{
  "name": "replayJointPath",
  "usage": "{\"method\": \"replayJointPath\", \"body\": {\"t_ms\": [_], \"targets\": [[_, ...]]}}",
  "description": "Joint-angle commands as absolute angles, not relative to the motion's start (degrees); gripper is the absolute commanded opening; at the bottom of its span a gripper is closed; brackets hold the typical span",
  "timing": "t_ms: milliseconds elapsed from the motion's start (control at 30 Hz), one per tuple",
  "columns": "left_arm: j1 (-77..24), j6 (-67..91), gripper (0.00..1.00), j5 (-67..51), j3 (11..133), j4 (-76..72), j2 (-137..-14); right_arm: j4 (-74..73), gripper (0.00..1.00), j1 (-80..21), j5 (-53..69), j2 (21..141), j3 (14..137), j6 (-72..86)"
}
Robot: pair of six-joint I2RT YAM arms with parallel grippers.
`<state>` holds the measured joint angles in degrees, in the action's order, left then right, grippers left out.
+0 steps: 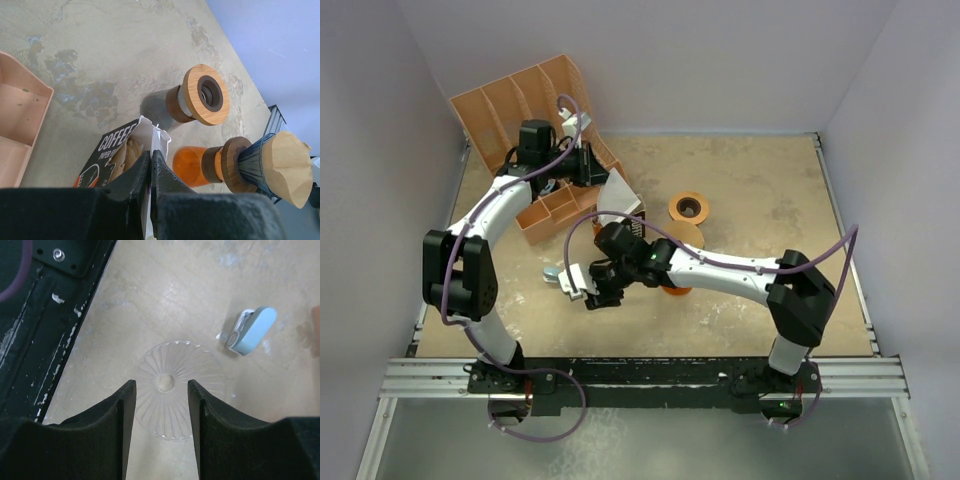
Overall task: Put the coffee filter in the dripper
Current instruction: Pick up the coffee dripper from the center of the board.
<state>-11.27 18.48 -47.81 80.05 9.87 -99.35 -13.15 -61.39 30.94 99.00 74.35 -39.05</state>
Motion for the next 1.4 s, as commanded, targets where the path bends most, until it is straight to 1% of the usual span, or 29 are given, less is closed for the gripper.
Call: {"method": "replayJointPath", "body": {"t_ms": [0, 433, 667, 800, 933, 1000, 1233, 1367], "targets": [[-11.0, 18.7, 0.00, -49.1, 82.6, 7.4, -98.9, -13.2, 0.49, -63.4, 26.9, 99.9, 73.4, -41.1], [-11.0, 18.7, 0.00, -49.0, 82.4, 7.3, -98.3, -13.6, 0.48, -64.9, 25.0, 100.1, 72.0, -41.5], [-11.0, 18.6, 0.00, -48.9, 82.4, 7.4, -97.9, -12.3, 0.44, -65.0, 23.0, 101.7, 70.9, -41.3], [-11.0, 18.6, 0.00, -49.0, 82.4, 7.4, -97.8, -11.8, 0.38, -65.1, 21.8, 102.3, 71.2, -40.8], [-11.0, 18.4, 0.00, -49.2, 82.2, 7.5, -97.5, -11.4, 0.27, -65.2, 20.7, 102.3, 71.2, -40.4], [-11.0, 18.3, 0.00, -49.2, 82.1, 7.4, -97.4, -11.2, 0.25, -65.2, 20.4, 102.4, 71.2, -40.2], [-11.0, 18.3, 0.00, -49.3, 82.0, 7.4, -96.9, -11.6, 0.31, -65.3, 19.2, 103.8, 71.4, -39.9], [-11.0, 18.3, 0.00, -49.3, 81.8, 7.4, -96.7, -11.8, 0.32, -65.5, 18.6, 104.1, 71.8, -39.9]]}}
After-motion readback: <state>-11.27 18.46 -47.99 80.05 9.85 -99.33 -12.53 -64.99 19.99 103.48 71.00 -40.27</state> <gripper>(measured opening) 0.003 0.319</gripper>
